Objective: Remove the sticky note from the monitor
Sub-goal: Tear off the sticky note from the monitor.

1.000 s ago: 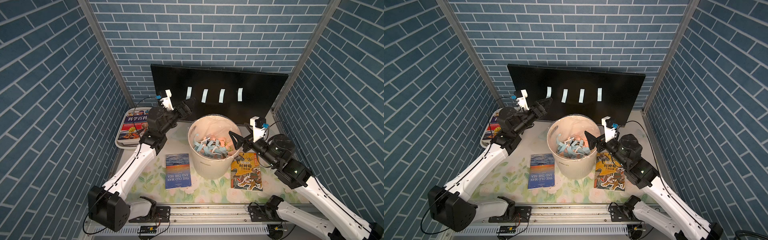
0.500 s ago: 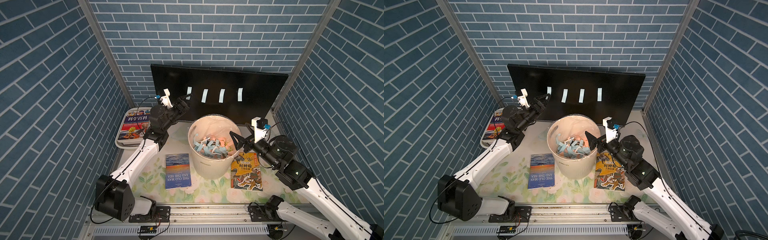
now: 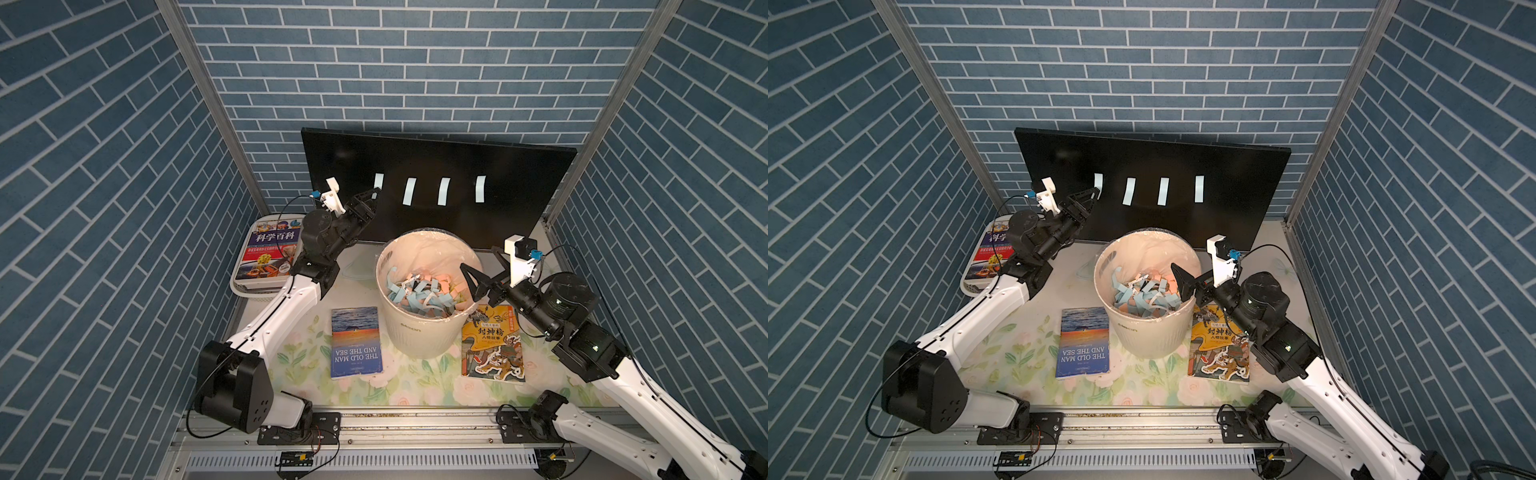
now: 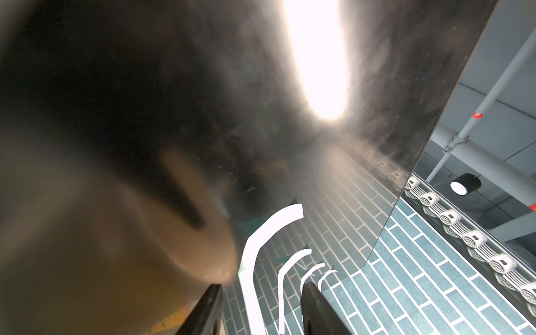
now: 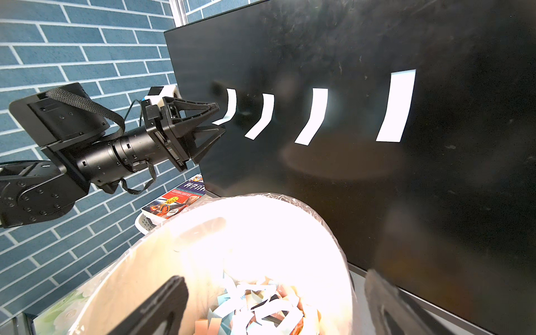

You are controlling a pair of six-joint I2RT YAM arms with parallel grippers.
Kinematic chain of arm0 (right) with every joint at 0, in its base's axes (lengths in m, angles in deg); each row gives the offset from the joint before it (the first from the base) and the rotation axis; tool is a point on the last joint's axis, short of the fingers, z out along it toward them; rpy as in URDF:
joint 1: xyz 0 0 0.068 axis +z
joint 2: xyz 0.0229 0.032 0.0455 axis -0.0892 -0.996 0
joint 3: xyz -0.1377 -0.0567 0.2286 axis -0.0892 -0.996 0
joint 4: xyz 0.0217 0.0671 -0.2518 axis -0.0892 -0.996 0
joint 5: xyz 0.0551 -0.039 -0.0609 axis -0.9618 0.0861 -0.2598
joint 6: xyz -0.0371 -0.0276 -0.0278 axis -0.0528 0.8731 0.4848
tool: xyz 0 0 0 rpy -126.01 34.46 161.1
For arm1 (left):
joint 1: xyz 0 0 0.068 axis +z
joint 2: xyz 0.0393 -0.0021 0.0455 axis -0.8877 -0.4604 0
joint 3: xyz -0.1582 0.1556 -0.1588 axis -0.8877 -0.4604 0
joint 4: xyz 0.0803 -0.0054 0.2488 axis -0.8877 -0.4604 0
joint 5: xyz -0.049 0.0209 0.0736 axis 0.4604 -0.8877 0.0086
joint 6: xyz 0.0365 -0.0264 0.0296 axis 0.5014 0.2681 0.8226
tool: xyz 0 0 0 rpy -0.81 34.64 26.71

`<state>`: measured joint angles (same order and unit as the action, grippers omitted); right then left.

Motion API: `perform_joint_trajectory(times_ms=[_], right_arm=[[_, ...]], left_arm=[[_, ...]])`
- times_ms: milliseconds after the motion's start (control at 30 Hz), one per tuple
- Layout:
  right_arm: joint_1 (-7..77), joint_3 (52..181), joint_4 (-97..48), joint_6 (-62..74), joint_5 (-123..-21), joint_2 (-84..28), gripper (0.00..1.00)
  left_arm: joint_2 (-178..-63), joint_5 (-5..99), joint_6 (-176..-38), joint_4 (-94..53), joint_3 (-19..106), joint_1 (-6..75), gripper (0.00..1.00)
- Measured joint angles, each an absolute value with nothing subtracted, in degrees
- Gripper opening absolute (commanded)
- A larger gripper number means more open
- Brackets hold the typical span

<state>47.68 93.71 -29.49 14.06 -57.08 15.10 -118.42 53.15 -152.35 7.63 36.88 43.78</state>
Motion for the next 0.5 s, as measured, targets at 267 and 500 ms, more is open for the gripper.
perform_joint_trajectory(times_ms=[267,500], right_arm=[[47.7,93.7,-29.5,14.1,-57.1,15.3,1.0],[47.7,93.7,-29.5,14.1,-57.1,15.3,0.99]], left_arm=[[-118.9,52.3,-153.3,8.8,36.9,43.9,0.25],[-119.4,52.3,-153.7,9.1,36.9,44.0,0.14]])
